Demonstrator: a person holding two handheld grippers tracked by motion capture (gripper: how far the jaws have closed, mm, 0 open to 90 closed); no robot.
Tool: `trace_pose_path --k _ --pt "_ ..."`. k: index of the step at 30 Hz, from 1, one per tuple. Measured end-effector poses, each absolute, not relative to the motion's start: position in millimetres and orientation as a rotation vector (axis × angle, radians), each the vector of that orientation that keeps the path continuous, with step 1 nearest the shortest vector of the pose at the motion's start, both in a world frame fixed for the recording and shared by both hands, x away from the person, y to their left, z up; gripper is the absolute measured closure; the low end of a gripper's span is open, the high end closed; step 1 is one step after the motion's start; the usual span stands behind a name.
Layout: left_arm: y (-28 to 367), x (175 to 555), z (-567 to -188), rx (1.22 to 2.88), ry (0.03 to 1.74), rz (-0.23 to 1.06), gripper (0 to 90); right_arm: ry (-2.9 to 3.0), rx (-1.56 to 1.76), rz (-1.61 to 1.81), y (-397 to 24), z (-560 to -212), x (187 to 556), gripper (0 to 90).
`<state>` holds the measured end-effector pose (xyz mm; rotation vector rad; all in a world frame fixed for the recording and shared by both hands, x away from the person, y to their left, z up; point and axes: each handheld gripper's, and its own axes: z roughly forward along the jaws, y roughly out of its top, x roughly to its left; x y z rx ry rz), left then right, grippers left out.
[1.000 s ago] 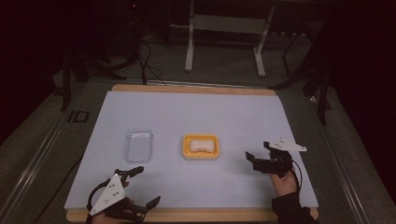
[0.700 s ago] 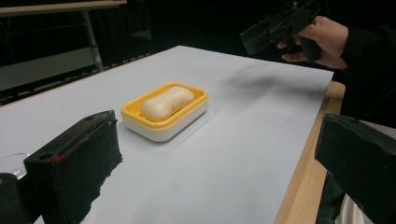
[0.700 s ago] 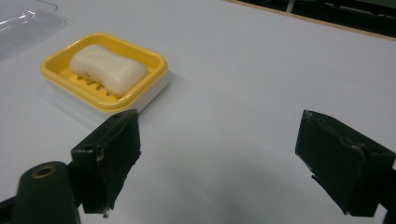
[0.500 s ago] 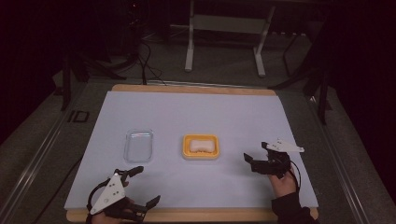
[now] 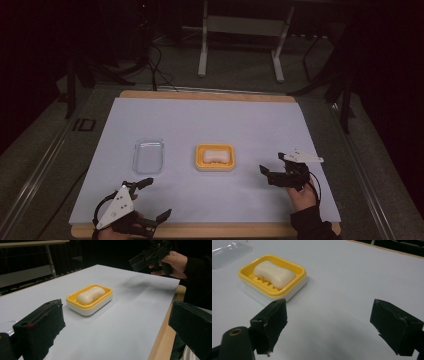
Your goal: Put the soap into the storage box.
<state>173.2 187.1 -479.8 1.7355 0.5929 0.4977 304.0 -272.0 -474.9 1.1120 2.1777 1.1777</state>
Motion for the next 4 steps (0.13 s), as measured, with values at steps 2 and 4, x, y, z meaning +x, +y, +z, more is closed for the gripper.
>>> trace_pose_path --k 2,4 --pt "187.1 173.1 -479.7 1.734 0.592 0.497 0.4 2.176 1.114 1.182 -273.0 -474.5 304.3 13.9" --pt "187.1 173.1 -479.8 1.737 0.591 0.499 0.4 2.176 1.113 1.18 -273.0 -474.4 304.2 13.9"
